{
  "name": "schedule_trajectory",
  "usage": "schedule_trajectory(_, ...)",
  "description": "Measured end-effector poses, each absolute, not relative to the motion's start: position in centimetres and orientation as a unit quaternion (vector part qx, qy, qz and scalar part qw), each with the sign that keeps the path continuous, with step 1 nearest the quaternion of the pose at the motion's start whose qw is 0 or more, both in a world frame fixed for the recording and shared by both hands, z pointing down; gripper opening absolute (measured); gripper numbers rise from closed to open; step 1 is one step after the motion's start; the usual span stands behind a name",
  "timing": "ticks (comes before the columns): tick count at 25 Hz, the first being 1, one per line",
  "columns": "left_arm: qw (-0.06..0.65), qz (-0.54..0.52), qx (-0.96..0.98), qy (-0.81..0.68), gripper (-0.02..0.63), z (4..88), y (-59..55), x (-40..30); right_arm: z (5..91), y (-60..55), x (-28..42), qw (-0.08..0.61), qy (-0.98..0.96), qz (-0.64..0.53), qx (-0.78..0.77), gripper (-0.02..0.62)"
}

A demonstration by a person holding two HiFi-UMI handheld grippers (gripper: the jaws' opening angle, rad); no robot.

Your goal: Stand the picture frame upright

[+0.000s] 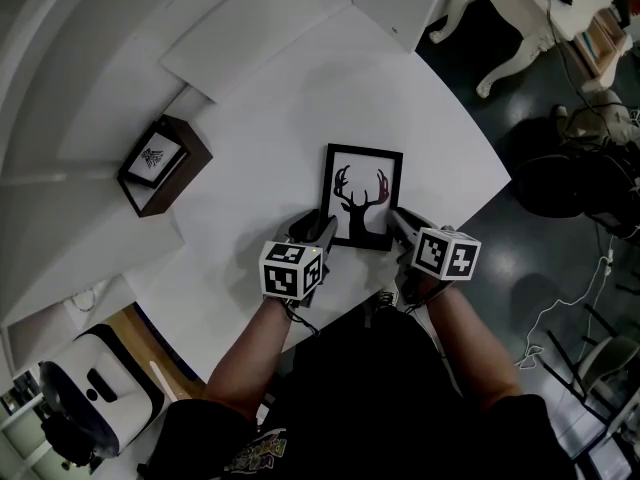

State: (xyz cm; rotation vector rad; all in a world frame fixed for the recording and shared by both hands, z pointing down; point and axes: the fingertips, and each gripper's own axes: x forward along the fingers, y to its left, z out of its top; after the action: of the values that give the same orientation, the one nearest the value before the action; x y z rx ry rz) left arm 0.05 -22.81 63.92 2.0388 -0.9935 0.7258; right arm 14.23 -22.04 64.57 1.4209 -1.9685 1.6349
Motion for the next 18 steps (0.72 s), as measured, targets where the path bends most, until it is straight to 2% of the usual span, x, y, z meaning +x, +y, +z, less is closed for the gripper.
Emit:
schedule_trajectory(9,0.408,0.257,0.785,-0.389,0.149,63.8,-22.9,0.4,64.4,-22.3,14.1,0.09,-0.669,0.574,0.464,0.064)
schedule_trajectory(18,0.456,0.184,0.778,-0.391,0.129,62.3,-23.2,0.1,64.4,-22.4,14.3,0.081,-0.663,0.575,0.474,0.064)
